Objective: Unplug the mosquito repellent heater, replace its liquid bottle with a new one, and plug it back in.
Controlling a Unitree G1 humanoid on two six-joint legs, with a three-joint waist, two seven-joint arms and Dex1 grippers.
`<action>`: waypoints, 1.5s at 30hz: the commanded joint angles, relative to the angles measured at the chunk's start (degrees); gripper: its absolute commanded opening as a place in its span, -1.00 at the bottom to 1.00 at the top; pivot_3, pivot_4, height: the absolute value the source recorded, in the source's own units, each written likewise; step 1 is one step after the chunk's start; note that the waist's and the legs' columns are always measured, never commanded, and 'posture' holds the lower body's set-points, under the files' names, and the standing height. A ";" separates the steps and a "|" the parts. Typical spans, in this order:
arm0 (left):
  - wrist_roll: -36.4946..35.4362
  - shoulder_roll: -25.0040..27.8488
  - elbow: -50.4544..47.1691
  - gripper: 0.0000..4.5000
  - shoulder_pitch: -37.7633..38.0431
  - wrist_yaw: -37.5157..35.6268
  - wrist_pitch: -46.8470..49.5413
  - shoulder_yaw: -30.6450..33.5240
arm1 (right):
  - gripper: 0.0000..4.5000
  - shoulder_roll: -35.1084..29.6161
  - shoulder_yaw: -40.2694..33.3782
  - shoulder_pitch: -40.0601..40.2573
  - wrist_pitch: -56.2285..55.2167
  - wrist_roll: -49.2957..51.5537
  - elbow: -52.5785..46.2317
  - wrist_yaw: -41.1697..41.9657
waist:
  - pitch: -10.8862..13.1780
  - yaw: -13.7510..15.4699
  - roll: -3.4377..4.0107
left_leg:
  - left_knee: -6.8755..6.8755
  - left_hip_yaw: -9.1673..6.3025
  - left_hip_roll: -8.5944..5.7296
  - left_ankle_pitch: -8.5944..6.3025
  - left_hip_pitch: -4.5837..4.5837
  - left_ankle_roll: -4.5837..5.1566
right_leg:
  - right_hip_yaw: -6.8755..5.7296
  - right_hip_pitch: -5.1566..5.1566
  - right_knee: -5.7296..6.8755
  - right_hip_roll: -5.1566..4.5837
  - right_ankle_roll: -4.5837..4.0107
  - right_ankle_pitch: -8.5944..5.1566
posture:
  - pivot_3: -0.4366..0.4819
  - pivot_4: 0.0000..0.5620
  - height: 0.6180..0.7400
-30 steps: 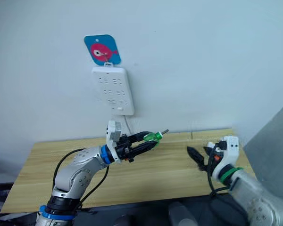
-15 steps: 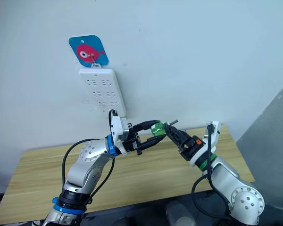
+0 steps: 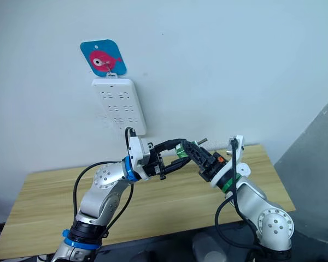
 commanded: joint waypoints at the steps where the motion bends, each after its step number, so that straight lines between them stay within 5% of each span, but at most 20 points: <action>1: -0.25 -0.07 -1.47 -0.02 0.37 0.03 -1.29 -0.17 | -0.28 -0.25 1.19 -0.68 -1.87 2.89 -0.69 0.29 | 0.00 0.01 0.00 | 0.00 0.01 0.00 0.00 0.00 0.00 | 0.01 0.00 0.00 0.00 0.00 0.00 | -0.66 -0.66 0.89; 4: -0.20 0.32 -1.66 -0.02 0.96 -0.16 -1.64 -0.24 | -0.63 -0.53 1.95 -0.23 -2.91 4.15 -0.63 0.10 | -0.02 0.06 0.00 | 0.00 0.00 0.00 0.00 0.00 0.00 | 0.00 0.00 0.00 0.00 0.00 0.00 | -0.65 -0.66 0.89; 12: -0.12 0.97 -2.18 -0.02 2.57 0.98 0.12 -0.16 | -0.62 -1.35 3.38 0.63 -4.66 5.49 -0.14 0.16 | -0.05 0.51 0.00 | 0.01 -0.01 0.00 0.00 0.00 0.00 | 0.00 0.01 0.02 0.00 0.00 0.00 | -0.62 -0.67 0.89; 19: -1.79 4.68 -2.43 0.98 4.56 0.81 7.26 1.05 | -0.62 -5.21 2.18 0.51 -6.83 -0.51 2.50 2.40 | -0.08 1.47 0.01 | 0.02 -0.02 0.01 0.00 0.02 0.00 | 0.00 0.00 0.04 0.01 0.00 0.00 | -0.59 -0.67 0.89; 23: 2.21 8.76 -1.11 1.00 6.68 3.06 10.26 1.32 | -0.62 -9.13 3.29 0.41 -9.65 -11.86 4.57 5.21 | -0.08 2.14 0.02 | 0.04 -0.02 0.00 0.01 0.03 0.00 | 0.00 0.00 0.04 0.00 0.00 0.00 | -0.56 -0.65 0.89; 28: 0.06 13.86 -7.27 1.00 9.98 0.42 17.81 -0.04 | -0.62 -16.17 12.91 -3.29 -24.48 -44.75 21.50 8.76 | -0.06 2.79 -0.01 | 0.02 0.04 0.01 0.01 0.08 -0.01 | 0.03 0.00 0.03 0.00 0.00 0.00 | -0.54 -0.61 0.89; 31: -2.11 15.17 -11.52 1.00 10.50 -0.19 23.29 -0.63 | -0.62 -15.54 15.49 -6.92 -32.68 -55.96 33.89 9.77 | -0.04 3.00 -0.02 | 0.03 0.09 -0.01 0.01 0.08 -0.01 | 0.06 0.00 0.03 -0.03 0.00 0.00 | -0.51 -0.58 0.89; 41: -1.91 16.11 -13.83 1.00 10.46 -0.55 24.81 -0.98 | -0.62 -10.68 12.36 -9.34 -41.14 -64.59 43.97 13.34 | -0.02 3.62 -0.04 | -0.01 0.05 0.00 0.00 0.11 -0.01 | 0.03 0.05 0.07 -0.03 -0.02 0.01 | -0.50 -0.58 0.89; 42: -0.79 14.87 -14.21 1.00 9.90 0.88 24.22 -1.89 | -0.62 -9.63 12.73 -12.90 -45.25 -66.73 53.79 13.37 | -0.01 3.73 -0.04 | 0.00 0.05 0.00 0.01 0.12 -0.01 | 0.02 0.06 0.07 -0.03 -0.02 0.02 | -0.34 -0.56 0.89; 45: 1.13 11.97 -14.72 1.00 9.28 4.15 23.05 -3.11 | -0.62 -7.20 12.61 -19.46 -53.31 -70.38 72.47 13.93 | 0.52 4.06 -0.47 | 0.01 0.13 -0.05 0.01 0.66 -0.01 | 0.06 0.63 0.03 -0.06 -0.01 0.06 | -0.32 -0.55 0.89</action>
